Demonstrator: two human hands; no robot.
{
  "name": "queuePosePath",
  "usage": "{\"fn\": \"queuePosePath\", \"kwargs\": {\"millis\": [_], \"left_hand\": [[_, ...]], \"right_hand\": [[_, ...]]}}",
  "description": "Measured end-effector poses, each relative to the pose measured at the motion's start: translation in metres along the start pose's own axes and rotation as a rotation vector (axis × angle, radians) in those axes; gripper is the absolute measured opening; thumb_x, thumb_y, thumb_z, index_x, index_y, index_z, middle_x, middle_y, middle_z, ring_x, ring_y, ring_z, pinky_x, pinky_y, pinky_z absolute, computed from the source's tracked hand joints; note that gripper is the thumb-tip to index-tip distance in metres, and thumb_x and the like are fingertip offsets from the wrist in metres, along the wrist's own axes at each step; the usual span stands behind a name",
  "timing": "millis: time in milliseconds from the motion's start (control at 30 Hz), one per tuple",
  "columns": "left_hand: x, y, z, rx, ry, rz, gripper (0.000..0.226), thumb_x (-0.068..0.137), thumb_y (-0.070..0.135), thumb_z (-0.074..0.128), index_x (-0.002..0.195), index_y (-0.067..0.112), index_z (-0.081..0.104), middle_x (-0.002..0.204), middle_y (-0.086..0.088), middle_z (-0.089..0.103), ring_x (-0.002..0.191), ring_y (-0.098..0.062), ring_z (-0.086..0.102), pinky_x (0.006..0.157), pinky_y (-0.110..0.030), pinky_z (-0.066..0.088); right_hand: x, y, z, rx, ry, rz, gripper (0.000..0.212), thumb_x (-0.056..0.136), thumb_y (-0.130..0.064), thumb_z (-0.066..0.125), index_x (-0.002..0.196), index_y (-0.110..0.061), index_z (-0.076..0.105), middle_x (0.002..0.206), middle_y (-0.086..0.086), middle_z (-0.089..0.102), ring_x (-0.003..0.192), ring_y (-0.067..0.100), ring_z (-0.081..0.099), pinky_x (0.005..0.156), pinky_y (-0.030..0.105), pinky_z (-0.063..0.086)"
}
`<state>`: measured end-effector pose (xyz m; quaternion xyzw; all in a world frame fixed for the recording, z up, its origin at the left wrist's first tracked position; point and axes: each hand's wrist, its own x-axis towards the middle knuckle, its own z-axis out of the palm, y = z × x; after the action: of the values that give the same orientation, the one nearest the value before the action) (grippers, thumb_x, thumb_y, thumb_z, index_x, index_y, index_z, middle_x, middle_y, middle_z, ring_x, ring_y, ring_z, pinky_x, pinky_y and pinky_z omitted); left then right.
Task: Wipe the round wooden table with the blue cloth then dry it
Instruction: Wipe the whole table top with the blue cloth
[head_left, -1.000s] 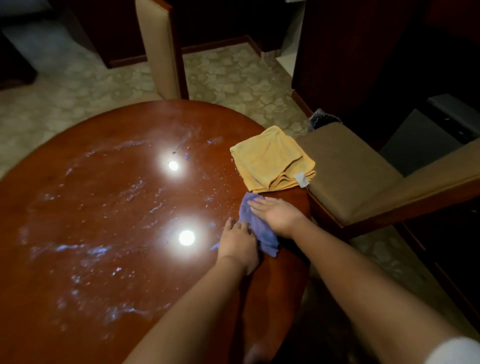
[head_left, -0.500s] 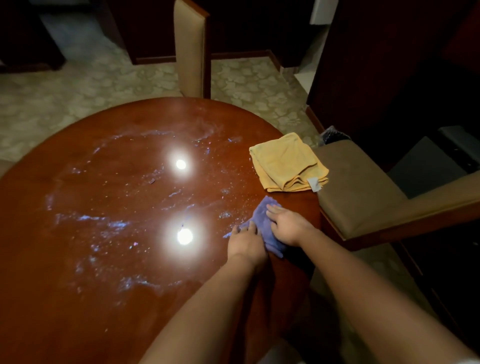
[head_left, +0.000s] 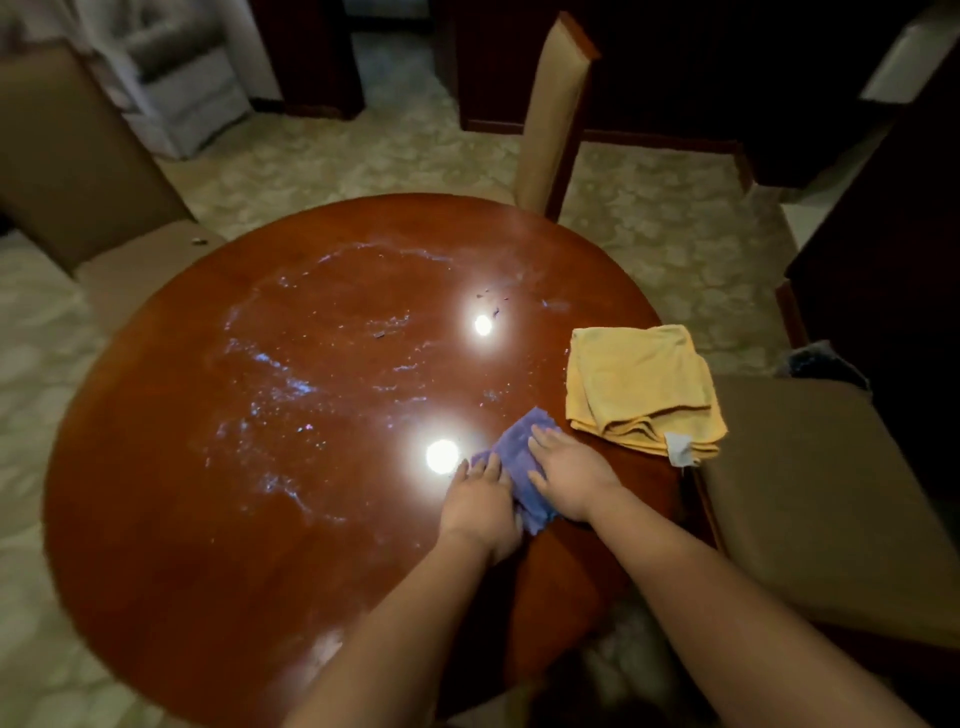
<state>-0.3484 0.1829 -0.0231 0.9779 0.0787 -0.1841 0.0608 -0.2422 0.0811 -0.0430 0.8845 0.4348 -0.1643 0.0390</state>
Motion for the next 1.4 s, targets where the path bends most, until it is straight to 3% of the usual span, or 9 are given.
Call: {"fn": "queuePosePath", "kwargs": {"millis": [133,200,300,500,667,800,1000,1233,1400], "left_hand": [[-0.029,0.011,0.007,-0.012,0.024,-0.034,0.056,0.090,0.036,0.040,0.140,0.011,0.037,0.152,-0.012,0.030,0.141,-0.026,0.026,0.119,-0.037,0.006],[-0.035,0.016,0.009,0.006,0.055,-0.063,0.061,0.089,0.037,0.039,0.143,0.009,0.030,0.152,-0.013,0.030,0.140,-0.026,0.026,0.119,-0.036,0.002],[-0.030,0.019,0.010,0.035,0.017,-0.129,0.069,0.094,0.038,0.034,0.151,0.006,0.014,0.157,-0.016,0.018,0.144,-0.027,0.017,0.120,-0.039,-0.003],[-0.003,-0.003,0.004,0.056,-0.024,-0.276,0.065,0.097,0.038,0.025,0.152,0.008,0.008,0.159,-0.012,0.007,0.148,-0.022,0.007,0.118,-0.044,-0.008],[-0.010,-0.020,0.004,0.054,-0.030,-0.225,0.058,0.099,0.037,0.024,0.152,0.013,0.017,0.159,-0.008,0.013,0.147,-0.019,0.013,0.118,-0.041,-0.006],[-0.034,-0.017,0.005,0.092,-0.046,-0.168,0.058,0.099,0.036,0.027,0.151,0.011,0.021,0.158,-0.010,0.017,0.146,-0.020,0.016,0.118,-0.039,-0.006],[-0.055,-0.020,0.015,0.047,-0.036,-0.158,0.050,0.099,0.032,0.030,0.142,0.011,0.042,0.154,-0.011,0.029,0.142,-0.021,0.026,0.118,-0.034,-0.001],[-0.020,-0.055,-0.002,0.004,-0.011,-0.221,0.054,0.100,0.034,0.033,0.149,0.012,0.027,0.158,-0.009,0.016,0.146,-0.021,0.016,0.118,-0.034,0.002],[-0.010,-0.076,0.004,-0.005,0.030,-0.195,0.047,0.101,0.030,0.030,0.143,0.012,0.039,0.157,-0.006,0.021,0.144,-0.019,0.022,0.118,-0.036,0.002]], "right_hand": [[-0.027,-0.007,0.009,-0.096,-0.029,-0.072,0.056,0.102,-0.035,0.033,0.148,-0.004,0.024,0.155,0.013,0.024,0.143,0.023,0.020,0.116,0.031,0.016],[-0.027,-0.007,0.012,-0.117,-0.041,-0.090,0.058,0.102,-0.037,0.032,0.148,-0.003,0.022,0.156,0.014,0.022,0.143,0.024,0.019,0.115,0.032,0.021],[-0.018,-0.008,0.006,-0.167,-0.023,-0.157,0.060,0.103,-0.037,0.029,0.150,-0.001,0.017,0.158,0.016,0.017,0.145,0.026,0.013,0.117,0.033,0.014],[0.023,-0.012,-0.007,-0.118,0.013,-0.193,0.063,0.102,-0.040,0.032,0.151,-0.004,0.018,0.160,0.011,0.012,0.144,0.024,0.014,0.117,0.033,0.017],[0.006,-0.019,-0.010,-0.152,0.018,-0.213,0.057,0.102,-0.037,0.033,0.147,-0.004,0.025,0.157,0.012,0.021,0.139,0.026,0.024,0.113,0.030,0.018],[-0.020,-0.038,0.008,-0.205,-0.074,-0.185,0.058,0.102,-0.037,0.035,0.146,-0.001,0.027,0.153,0.019,0.025,0.139,0.033,0.025,0.112,0.038,0.028],[-0.030,-0.066,0.012,-0.384,-0.092,-0.250,0.039,0.102,-0.027,0.038,0.131,-0.005,0.050,0.133,0.018,0.050,0.124,0.034,0.040,0.104,0.040,0.033],[0.006,-0.070,-0.015,-0.284,-0.016,-0.185,0.060,0.104,-0.040,0.029,0.148,0.000,0.024,0.154,0.020,0.025,0.140,0.034,0.022,0.108,0.037,0.027],[0.025,-0.085,-0.012,-0.407,-0.063,-0.139,0.043,0.103,-0.029,0.034,0.136,-0.005,0.046,0.138,0.017,0.048,0.126,0.033,0.039,0.103,0.038,0.034]]}}
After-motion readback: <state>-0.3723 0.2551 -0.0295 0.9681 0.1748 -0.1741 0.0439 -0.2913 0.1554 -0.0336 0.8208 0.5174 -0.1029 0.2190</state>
